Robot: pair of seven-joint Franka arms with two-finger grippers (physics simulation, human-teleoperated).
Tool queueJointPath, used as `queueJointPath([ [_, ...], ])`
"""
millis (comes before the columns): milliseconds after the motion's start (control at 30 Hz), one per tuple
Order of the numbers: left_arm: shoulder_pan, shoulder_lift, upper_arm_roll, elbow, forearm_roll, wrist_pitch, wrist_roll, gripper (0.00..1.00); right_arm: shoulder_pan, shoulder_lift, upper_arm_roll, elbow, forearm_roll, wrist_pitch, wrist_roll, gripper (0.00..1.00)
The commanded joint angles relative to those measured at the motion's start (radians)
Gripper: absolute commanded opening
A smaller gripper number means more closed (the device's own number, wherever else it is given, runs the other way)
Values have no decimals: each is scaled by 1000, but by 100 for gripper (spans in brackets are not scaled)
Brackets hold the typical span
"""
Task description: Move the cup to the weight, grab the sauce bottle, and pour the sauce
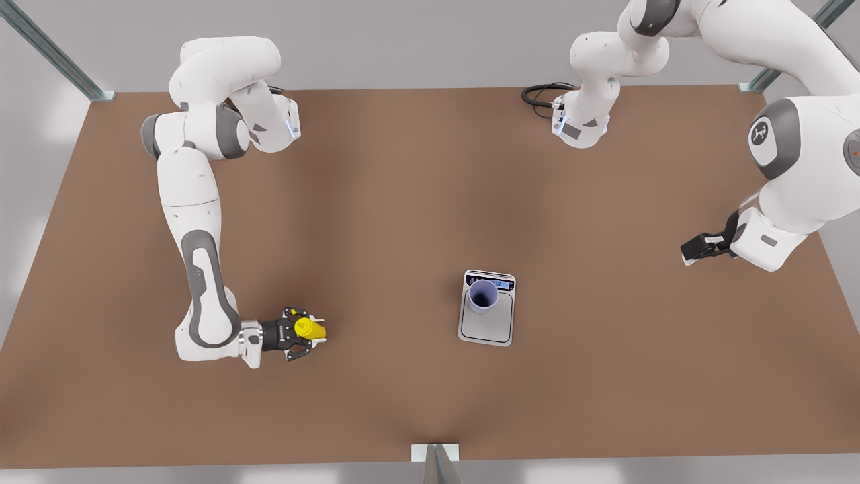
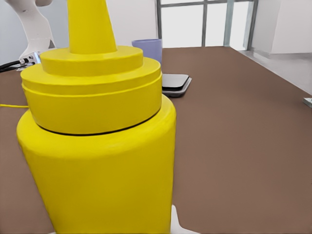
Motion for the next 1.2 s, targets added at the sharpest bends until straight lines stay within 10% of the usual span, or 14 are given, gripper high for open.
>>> queueJointPath([
  [0,0,0,0,0,0,0,0,100,0,0,0,0,0,0,0,66],
  [367,0,0,0,0,0,0,0,100,-14,0,-1,0,-2,-12,0,70],
  [433,0,0,0,0,0,0,0,100,-26,-2,-1,0,-11,-15,-2,100],
  [1000,0,0,0,0,0,0,0,100,-130,-22,-6,3,-153,-121,8,100],
  [1167,0,-2,0,2,0,0,0,100,-117,-202,-110,130,-584,-75,813,100],
])
